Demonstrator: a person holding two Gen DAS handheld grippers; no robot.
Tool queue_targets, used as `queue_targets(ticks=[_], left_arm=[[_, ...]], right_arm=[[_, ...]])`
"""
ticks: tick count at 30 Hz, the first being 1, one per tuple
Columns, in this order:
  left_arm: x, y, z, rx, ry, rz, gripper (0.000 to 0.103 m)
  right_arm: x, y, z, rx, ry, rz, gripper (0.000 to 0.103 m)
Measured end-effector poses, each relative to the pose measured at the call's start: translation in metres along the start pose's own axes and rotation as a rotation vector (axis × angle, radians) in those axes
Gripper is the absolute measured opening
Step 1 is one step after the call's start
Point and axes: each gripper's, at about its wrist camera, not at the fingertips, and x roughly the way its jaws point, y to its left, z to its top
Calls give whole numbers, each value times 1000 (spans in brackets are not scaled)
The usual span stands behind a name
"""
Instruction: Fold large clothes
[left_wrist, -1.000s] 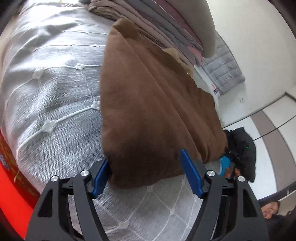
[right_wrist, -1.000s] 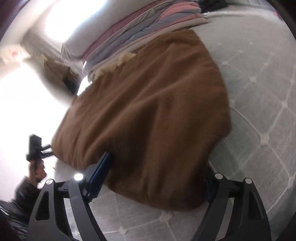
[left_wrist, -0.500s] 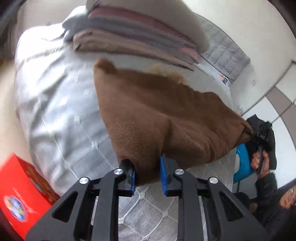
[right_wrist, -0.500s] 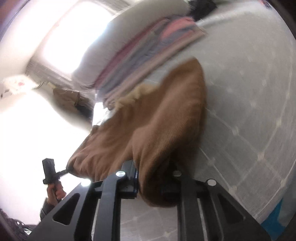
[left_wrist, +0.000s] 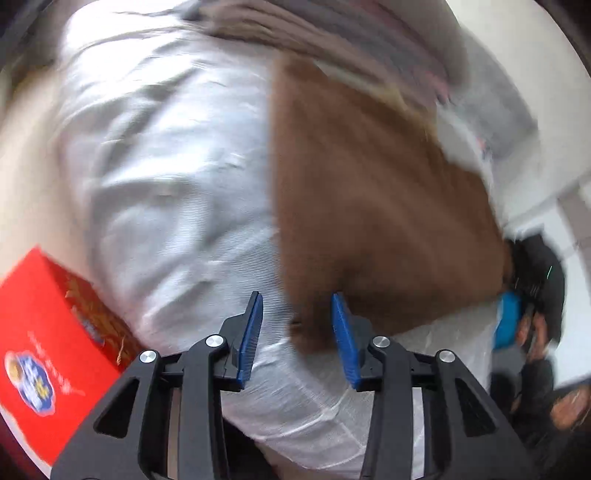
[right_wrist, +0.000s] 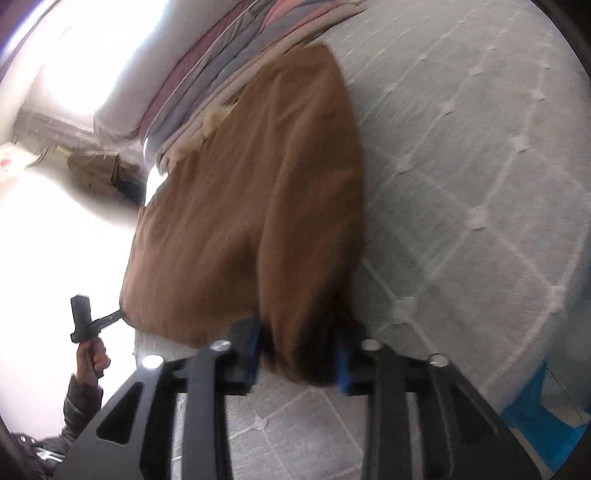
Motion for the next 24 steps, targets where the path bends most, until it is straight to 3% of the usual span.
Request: queue_targets(ticks=[1, 2, 4, 5, 6, 9, 11, 15, 20, 24], left_arm=[[-12, 12, -1, -28, -32, 43, 37], [-20, 18, -2, -44, -49, 37, 37], [-35, 26, 2, -80, -92, -30, 37], [-41, 25, 8, -91, -121, -82, 37], [-44, 20, 15, -85, -142, -128, 37], [-34, -11, 43, -48, -189, -177, 43], [-18, -26, 66, -43, -210, -166, 48], [16, -20, 120, -107, -253, -195, 51], [66, -14, 160, -141, -219, -202, 57], [97, -16, 167, -140, -173, -227, 66]], right_arm=[[-10, -3, 3, 26, -36, 14, 58], [-17, -4, 6, 43, -64, 44, 58], [-33, -2, 19, 68, -145, 67, 67], [-37, 1, 26, 75, -178, 57, 81], [-38, 5, 38, 78, -206, 56, 89], [-22, 17, 75, 53, -181, 56, 89], [-4, 18, 99, 60, -154, 37, 89], [31, 10, 134, 77, -113, 10, 89], [43, -8, 162, 100, -98, 41, 89], [67, -15, 176, 105, -31, 56, 89]])
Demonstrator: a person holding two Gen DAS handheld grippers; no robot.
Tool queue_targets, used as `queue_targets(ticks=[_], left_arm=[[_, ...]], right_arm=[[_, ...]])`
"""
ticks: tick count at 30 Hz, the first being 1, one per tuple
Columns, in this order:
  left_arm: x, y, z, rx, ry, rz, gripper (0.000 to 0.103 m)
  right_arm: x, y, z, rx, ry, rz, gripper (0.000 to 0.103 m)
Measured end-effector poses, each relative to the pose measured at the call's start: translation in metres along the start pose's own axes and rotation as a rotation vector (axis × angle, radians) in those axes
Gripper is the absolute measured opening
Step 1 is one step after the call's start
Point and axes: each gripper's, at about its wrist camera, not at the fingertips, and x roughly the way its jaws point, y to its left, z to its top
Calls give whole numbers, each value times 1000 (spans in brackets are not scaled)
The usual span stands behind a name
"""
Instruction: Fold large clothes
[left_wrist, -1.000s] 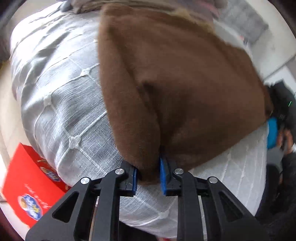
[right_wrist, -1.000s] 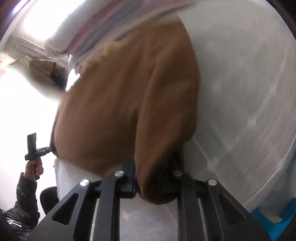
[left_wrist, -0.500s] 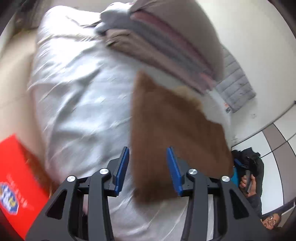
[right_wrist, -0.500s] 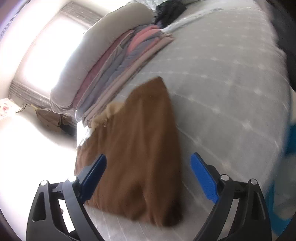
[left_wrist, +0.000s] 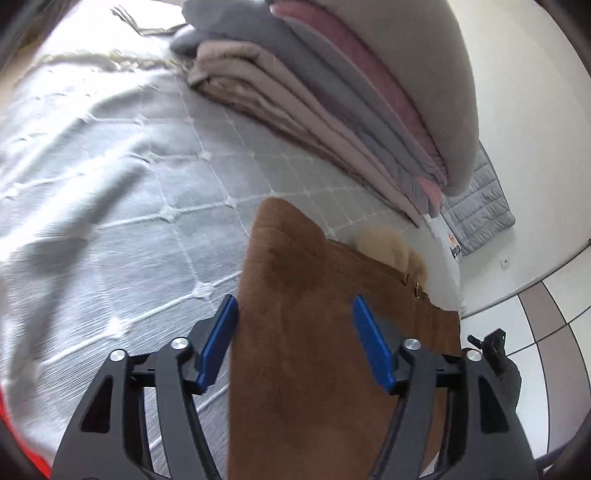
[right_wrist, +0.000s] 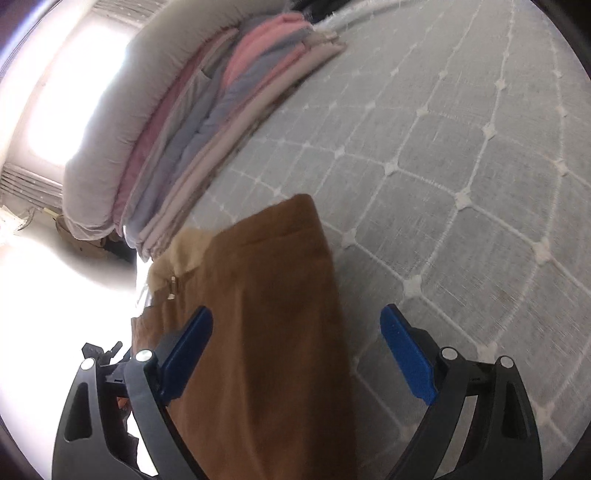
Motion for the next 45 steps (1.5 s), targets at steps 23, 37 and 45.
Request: queue_targets(ticks=[23, 37, 45], left_arm=[[-31, -103, 17, 260, -143, 107, 6], [-25, -16, 28, 13, -70, 246, 34], [-119, -26, -74, -12, -39, 90, 55]], right_arm=[[-45, 107, 6, -263, -266, 2, 8], [-51, 7, -4, 33, -251, -121, 65], [-106, 69, -117, -152, -195, 17, 89]])
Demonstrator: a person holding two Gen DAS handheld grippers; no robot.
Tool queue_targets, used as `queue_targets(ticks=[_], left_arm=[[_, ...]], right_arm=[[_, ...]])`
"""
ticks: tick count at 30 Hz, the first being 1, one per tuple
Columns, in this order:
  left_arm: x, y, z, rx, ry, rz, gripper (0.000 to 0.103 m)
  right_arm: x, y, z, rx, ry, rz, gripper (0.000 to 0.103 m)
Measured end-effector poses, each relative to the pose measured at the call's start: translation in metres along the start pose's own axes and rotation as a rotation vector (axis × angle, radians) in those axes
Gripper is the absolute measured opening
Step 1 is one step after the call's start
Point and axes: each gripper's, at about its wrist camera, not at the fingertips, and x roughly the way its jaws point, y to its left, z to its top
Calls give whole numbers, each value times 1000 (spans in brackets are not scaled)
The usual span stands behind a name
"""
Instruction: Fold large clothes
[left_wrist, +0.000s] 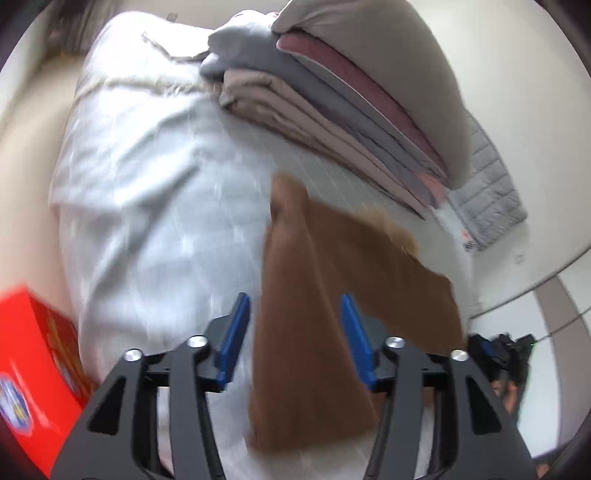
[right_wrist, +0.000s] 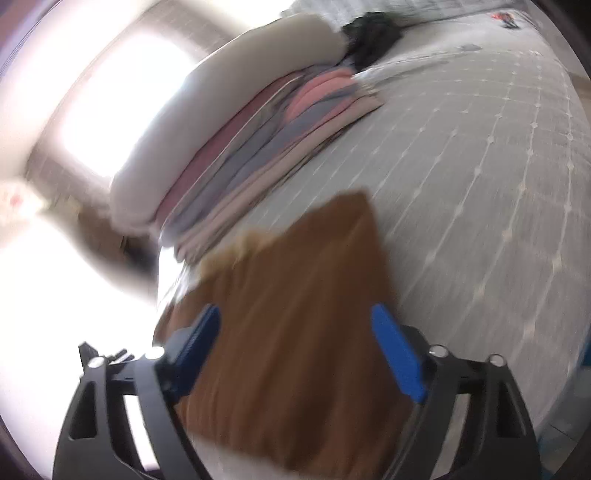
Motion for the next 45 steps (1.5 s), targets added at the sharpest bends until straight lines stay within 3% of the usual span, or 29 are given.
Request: queue_targets(ticks=[2, 4, 9, 12, 20, 25, 29, 32, 37, 39, 43, 44, 45], left_arm=[[-12, 13, -35, -64, 6, -49, 70], [-15, 30, -67, -160, 18, -93, 77], [-1, 55, -124, -331, 30, -190, 78], [10, 55, -139, -396, 20, -251, 78], [63, 35, -139, -412, 28, -249, 79], [76, 22, -135, -424, -30, -225, 87], [71, 15, -135, -433, -94, -265, 87], [74, 14, -139, -435, -112, -290, 87], [95, 0, -143, -330, -12, -132, 87], [98, -1, -140, -347, -13, -125, 90], [104, 0, -133, -383, -10, -136, 91], [103, 1, -132, -380, -10, -139, 79], [103, 4, -132, -373, -2, -125, 66]], right_arm=[[-9, -2, -27, 23, 18, 6, 89], [-17, -14, -53, 88, 29, 14, 89], [-25, -57, -102, 334, 36, 113, 89], [-29, -74, -125, 445, 25, 167, 89], [-8, -98, -157, 613, 67, 316, 89], [0, -108, -154, 663, 51, 361, 93], [0, -105, -146, 645, 41, 419, 95], [9, -107, -133, 628, 54, 359, 95], [32, -85, -100, 470, 67, 99, 95], [45, -83, -88, 447, 72, 70, 97], [68, -80, -67, 430, 135, 117, 98], [69, -76, -65, 402, 142, 130, 96], [70, -72, -66, 376, 144, 154, 88]])
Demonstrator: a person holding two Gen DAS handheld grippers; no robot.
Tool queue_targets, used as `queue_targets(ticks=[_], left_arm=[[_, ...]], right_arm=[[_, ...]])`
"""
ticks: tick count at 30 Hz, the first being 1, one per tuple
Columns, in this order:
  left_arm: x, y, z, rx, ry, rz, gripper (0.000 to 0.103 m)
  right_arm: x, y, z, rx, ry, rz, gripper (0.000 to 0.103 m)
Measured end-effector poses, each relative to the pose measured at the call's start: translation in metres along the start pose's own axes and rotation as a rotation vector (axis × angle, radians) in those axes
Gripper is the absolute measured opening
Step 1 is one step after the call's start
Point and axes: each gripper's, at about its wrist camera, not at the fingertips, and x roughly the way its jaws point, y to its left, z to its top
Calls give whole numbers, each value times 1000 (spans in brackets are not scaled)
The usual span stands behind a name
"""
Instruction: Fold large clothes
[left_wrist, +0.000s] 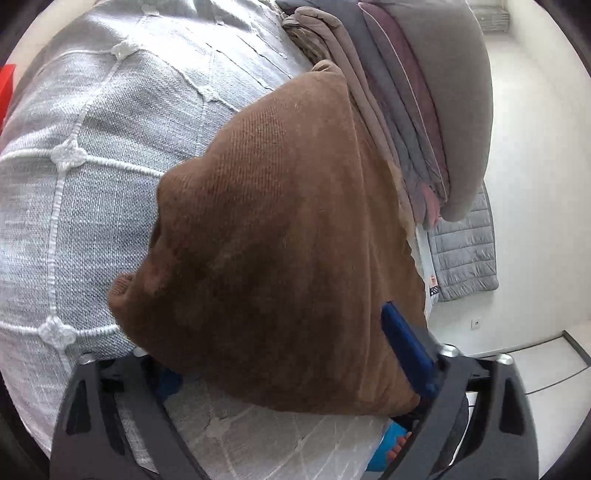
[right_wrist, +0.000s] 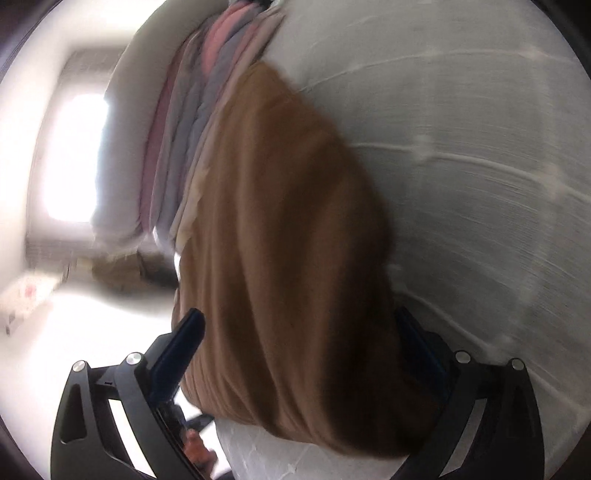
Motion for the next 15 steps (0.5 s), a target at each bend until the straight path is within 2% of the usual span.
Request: queue_targets(ticks=[1, 2, 4, 8, 12, 15], left_arm=[[-1, 7, 2, -5, 17, -3, 50], [-1, 12, 5, -18, 29, -18, 35], [-3, 16, 5, -17, 37, -33, 26], [-19, -17, -3, 147, -29, 49, 18], [-46, -54, -1, 237, -51, 12, 16], [-70, -71, -4, 262, -58, -18, 15]], right_arm=[[-1, 0, -3, -7, 10, 13, 68], [-2, -3, -2, 2, 11, 24, 39], [-6, -2, -3, -9, -1, 54, 37], [-18, 11, -7, -29, -41, 108, 31], [-39, 37, -13, -78, -57, 165, 27], [-56, 54, -26, -121, -51, 188, 25]])
